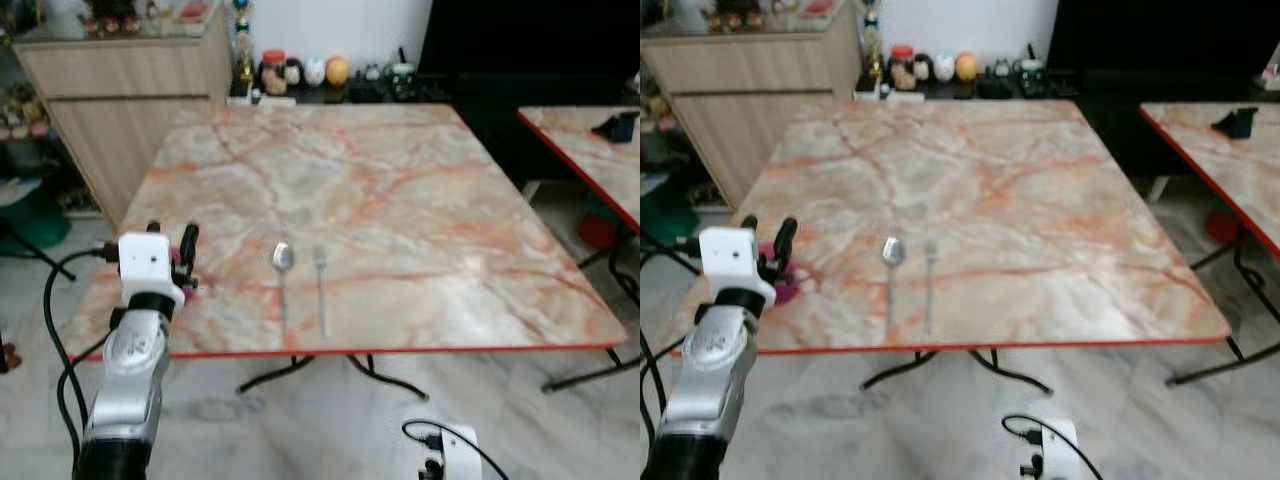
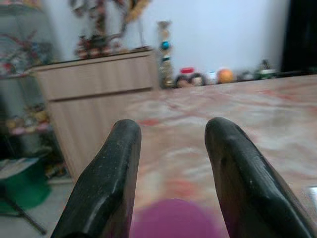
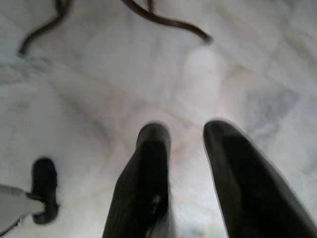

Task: Setting the table

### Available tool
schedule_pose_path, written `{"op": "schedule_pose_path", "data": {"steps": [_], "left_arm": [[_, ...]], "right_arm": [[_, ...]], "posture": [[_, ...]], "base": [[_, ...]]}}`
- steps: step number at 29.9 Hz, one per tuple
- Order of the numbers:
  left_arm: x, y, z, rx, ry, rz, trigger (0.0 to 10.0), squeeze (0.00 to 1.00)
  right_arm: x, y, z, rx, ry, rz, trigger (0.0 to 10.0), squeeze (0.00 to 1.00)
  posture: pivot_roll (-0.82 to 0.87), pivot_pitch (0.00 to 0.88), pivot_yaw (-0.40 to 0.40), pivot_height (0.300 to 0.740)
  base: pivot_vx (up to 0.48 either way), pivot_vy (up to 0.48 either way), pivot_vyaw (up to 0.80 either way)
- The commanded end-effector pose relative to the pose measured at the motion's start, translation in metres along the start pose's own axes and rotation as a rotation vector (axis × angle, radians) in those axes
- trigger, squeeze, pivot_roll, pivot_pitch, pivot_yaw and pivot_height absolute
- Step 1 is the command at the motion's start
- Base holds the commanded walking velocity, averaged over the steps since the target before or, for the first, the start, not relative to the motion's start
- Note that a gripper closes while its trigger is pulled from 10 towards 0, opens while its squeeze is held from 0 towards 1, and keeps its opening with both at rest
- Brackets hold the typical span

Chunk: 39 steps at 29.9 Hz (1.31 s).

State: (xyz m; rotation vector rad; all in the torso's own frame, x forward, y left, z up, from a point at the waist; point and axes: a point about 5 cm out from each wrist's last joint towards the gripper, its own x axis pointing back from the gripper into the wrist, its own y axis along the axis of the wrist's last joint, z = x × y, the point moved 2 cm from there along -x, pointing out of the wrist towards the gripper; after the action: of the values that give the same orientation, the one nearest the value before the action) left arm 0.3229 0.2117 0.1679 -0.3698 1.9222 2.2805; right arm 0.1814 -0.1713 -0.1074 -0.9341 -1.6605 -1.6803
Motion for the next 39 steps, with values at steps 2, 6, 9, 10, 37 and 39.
{"op": "schedule_pose_path", "data": {"steps": [2, 6, 9, 10, 37, 39], "left_arm": [[-0.004, 0.007, 0.001, 0.001, 0.009, -0.012, 10.0, 0.0], [-0.006, 0.006, 0.0, 0.016, 0.0, 0.015, 10.0, 0.0], [-0.009, 0.004, -0.001, 0.051, -0.016, 0.052, 10.0, 0.0], [-0.01, 0.004, -0.001, 0.053, -0.022, 0.064, 10.0, 0.0], [-0.019, 0.016, -0.016, 0.002, -0.248, 0.433, 10.0, 1.0], [-0.019, 0.017, -0.015, -0.01, -0.252, 0.443, 10.0, 1.0]], "right_arm": [[0.0, 0.002, 0.003, 0.001, 0.007, -0.004, 10.0, 0.0], [0.0, 0.002, 0.003, 0.001, 0.01, -0.004, 10.0, 0.0], [0.0, 0.002, 0.003, 0.002, 0.011, -0.004, 10.0, 0.0], [0.0, 0.002, 0.003, 0.001, 0.011, -0.004, 10.0, 0.0], [-0.001, 0.002, 0.004, 0.003, 0.015, 0.001, 10.0, 0.0], [-0.001, 0.002, 0.004, 0.003, 0.016, 0.002, 10.0, 0.0]], "posture": [[0.07, 0.0, -0.025, 0.74], [0.07, 0.0, -0.025, 0.74], [0.07, 0.0, -0.025, 0.74], [0.07, 0.0, -0.025, 0.74], [0.08, 0.0, -0.022, 0.74], [0.08, 0.0, -0.022, 0.74]], "base": [[0.0, 0.139, 0.0], [0.0, 0.0, 0.0], [0.0, 0.0, 0.0], [0.0, 0.0, 0.0], [0.0, 0.0, 0.0], [0.0, 0.0, 0.0]]}}
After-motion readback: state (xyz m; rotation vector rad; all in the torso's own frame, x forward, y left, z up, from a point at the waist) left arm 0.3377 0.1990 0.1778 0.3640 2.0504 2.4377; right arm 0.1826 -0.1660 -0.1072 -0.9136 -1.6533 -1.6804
